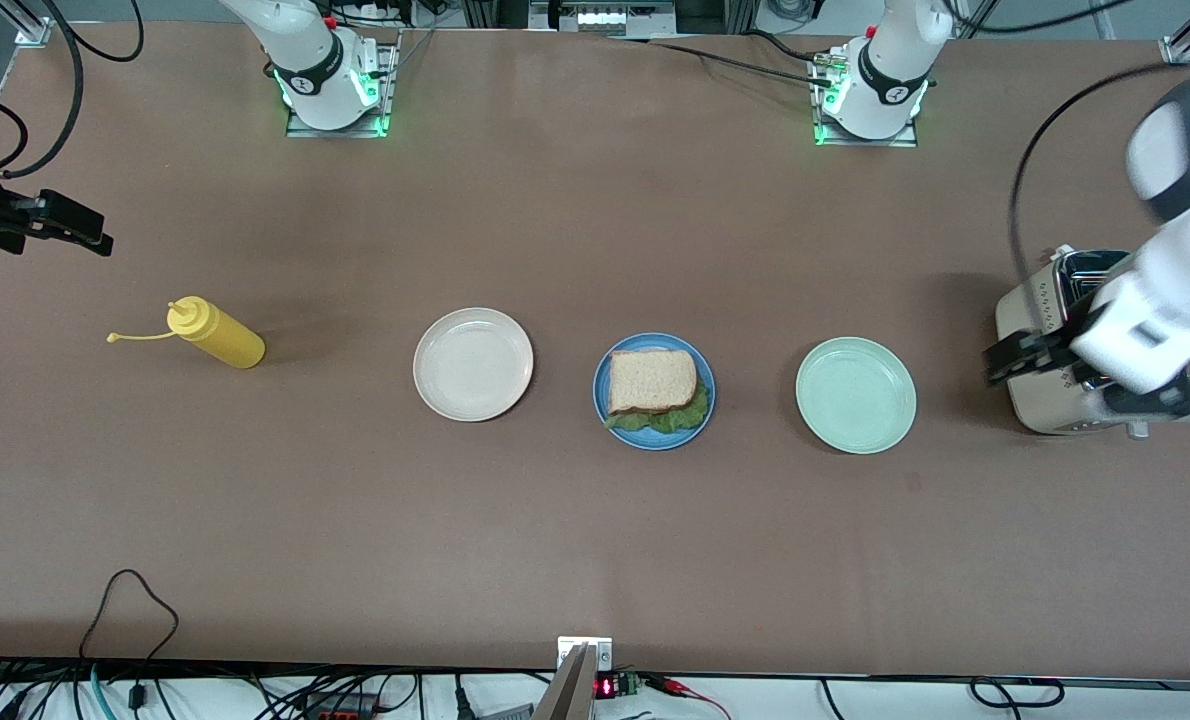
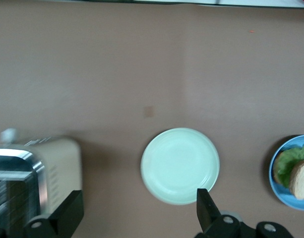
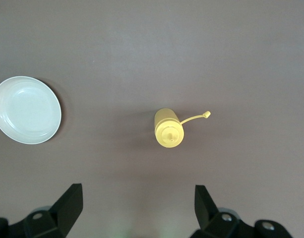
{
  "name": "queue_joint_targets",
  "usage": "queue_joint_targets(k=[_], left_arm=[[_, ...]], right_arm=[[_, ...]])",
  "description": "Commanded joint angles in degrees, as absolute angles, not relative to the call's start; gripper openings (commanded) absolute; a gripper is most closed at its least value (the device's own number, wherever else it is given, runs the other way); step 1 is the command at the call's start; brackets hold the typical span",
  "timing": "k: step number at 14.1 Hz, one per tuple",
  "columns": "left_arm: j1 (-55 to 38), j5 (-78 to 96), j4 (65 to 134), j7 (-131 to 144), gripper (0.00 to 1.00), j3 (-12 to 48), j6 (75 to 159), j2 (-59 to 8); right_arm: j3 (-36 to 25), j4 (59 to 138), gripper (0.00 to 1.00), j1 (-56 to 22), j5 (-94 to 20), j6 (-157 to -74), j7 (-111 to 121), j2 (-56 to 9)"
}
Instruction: Make sandwich in blue plate with both arms
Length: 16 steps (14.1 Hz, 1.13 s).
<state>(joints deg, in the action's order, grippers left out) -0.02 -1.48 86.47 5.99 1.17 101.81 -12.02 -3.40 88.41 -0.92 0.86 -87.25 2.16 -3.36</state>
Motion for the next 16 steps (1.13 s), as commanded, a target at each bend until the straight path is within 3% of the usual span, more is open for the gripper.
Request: queue_joint_targets(k=[1,4,8,16], left_arm=[[3.16,-2.20,89.47,4.75,1.00,1.67,97.31,-6.87],[3.69,-2.20,94.30,4.13,1.00,2.10,97.29,-2.21],[9.05,-2.20,97.20,3.96,1.00,7.21,99.57,-1.32],[8.79,-2.20,97.48,2.37,1.00,9.67,99.14,-1.41]], right_arm=[[-4.04,88.68,1.00,-1.93,1.23,-86.66,0.97,-2.55],[-4.04,88.77,1.00,-1.93,1.23,-86.92,0.97,-2.64],[-4.04,88.77,1.00,-1.67,1.05,-87.45,0.97,-2.99],[-4.04,88.68,1.00,-1.67,1.40,-87.54,1.05,-2.99]])
